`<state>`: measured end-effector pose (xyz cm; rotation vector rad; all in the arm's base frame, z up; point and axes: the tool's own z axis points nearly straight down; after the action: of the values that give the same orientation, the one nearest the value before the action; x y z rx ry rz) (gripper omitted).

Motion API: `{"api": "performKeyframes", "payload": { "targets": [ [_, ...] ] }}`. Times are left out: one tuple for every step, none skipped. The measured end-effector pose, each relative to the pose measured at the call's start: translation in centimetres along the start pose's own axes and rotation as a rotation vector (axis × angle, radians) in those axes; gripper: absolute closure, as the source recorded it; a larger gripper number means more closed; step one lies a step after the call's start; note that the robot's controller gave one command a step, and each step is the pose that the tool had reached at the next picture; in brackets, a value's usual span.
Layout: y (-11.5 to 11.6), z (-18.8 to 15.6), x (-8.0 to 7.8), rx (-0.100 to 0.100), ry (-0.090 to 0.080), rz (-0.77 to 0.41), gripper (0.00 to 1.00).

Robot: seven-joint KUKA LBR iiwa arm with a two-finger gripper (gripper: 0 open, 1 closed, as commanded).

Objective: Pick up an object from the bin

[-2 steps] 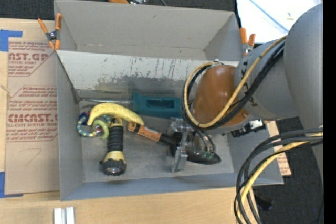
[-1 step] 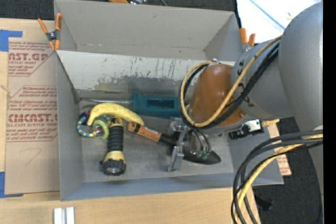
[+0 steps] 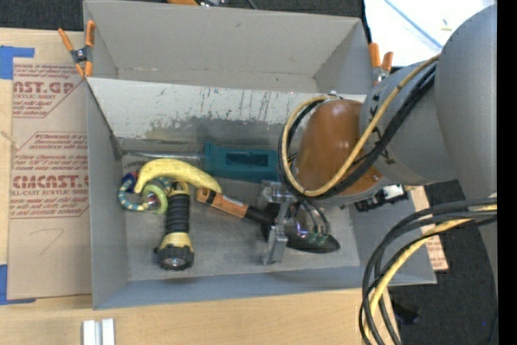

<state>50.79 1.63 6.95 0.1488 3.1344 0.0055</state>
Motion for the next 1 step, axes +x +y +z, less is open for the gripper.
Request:
{"api": "performKeyframes", "payload": {
  "targets": [
    [0.53, -0.07, -0.13, 0.000, 0.000, 0.063, 1.00]
  ]
}}
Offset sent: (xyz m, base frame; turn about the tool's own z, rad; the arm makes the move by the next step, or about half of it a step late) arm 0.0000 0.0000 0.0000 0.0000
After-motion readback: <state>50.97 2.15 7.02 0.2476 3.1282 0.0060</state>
